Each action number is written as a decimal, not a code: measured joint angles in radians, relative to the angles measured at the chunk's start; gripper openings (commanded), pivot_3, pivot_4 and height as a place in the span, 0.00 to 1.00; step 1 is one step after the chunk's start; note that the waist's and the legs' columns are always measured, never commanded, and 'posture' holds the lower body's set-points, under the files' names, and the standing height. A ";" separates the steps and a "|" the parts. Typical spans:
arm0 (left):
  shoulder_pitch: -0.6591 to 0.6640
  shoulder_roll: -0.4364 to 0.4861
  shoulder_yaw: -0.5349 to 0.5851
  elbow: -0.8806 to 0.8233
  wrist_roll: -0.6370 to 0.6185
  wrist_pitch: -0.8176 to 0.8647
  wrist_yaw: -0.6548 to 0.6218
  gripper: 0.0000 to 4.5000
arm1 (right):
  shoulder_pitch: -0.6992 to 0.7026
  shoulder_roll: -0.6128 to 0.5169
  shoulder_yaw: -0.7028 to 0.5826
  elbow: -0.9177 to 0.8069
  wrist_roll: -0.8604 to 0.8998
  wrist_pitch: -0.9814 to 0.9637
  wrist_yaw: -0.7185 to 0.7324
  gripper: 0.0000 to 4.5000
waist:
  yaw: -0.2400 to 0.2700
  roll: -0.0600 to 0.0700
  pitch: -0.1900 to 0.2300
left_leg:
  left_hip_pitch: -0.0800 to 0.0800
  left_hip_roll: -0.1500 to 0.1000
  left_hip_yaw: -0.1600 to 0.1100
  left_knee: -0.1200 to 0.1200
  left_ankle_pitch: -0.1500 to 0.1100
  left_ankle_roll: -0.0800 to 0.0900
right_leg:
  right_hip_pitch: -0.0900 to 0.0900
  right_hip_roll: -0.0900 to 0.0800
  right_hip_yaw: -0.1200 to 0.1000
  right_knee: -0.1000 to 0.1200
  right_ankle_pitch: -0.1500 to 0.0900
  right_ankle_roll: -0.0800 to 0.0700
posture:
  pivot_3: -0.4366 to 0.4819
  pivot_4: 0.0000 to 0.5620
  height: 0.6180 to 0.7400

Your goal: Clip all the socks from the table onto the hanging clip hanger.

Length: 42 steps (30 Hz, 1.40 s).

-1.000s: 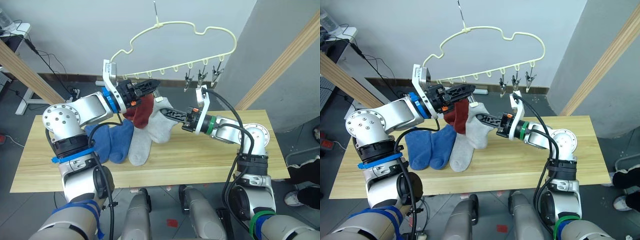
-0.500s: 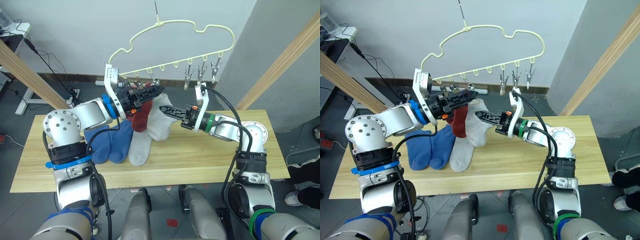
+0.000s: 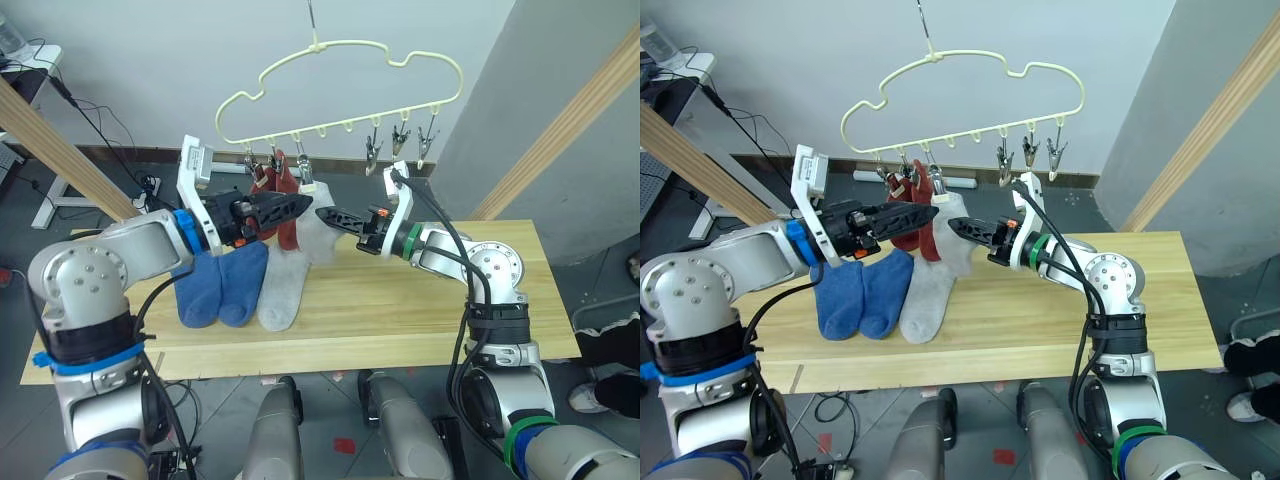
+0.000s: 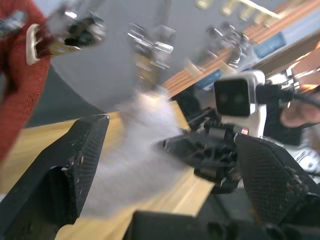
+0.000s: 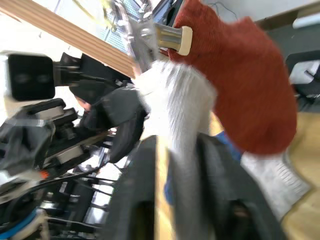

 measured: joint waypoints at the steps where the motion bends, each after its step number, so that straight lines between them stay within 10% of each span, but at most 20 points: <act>1: 0.021 -0.012 -0.001 -0.019 0.000 -0.015 0.012 1.00 | 0.017 -0.029 0.028 -0.026 -0.022 -0.016 0.018 0.64 | 0.004 0.000 0.000 | 0.000 0.000 0.000 0.000 0.000 0.000 | 0.000 0.000 0.000 0.000 0.000 0.000 | 0.48 0.55 1.00; 6: 0.137 -0.037 -0.025 -0.067 0.102 -0.138 0.059 1.00 | 0.137 -0.131 0.104 -0.109 -0.116 -0.072 0.064 0.99 | 0.017 0.000 0.000 | -0.001 0.000 0.000 0.000 0.000 0.000 | 0.000 0.000 0.000 -0.001 0.000 0.000 | 0.48 0.56 1.00; 19: 0.314 0.018 -0.159 -0.214 0.350 -0.354 0.037 1.00 | 0.320 -0.330 0.177 -0.449 -0.364 -0.299 0.066 0.99 | 0.017 0.000 0.000 | 0.001 0.000 0.001 0.000 0.000 0.000 | 0.000 0.000 0.001 0.000 0.000 0.000 | 0.47 0.54 1.00; 42: 0.509 0.066 -0.014 -0.225 0.327 -0.741 -0.371 1.00 | 0.249 -0.014 0.301 -0.411 -0.700 -0.563 -0.197 0.99 | 0.021 -0.001 -0.002 | 0.001 0.000 0.001 0.000 0.000 0.000 | 0.001 -0.001 0.000 -0.001 0.000 0.000 | 0.54 0.52 1.00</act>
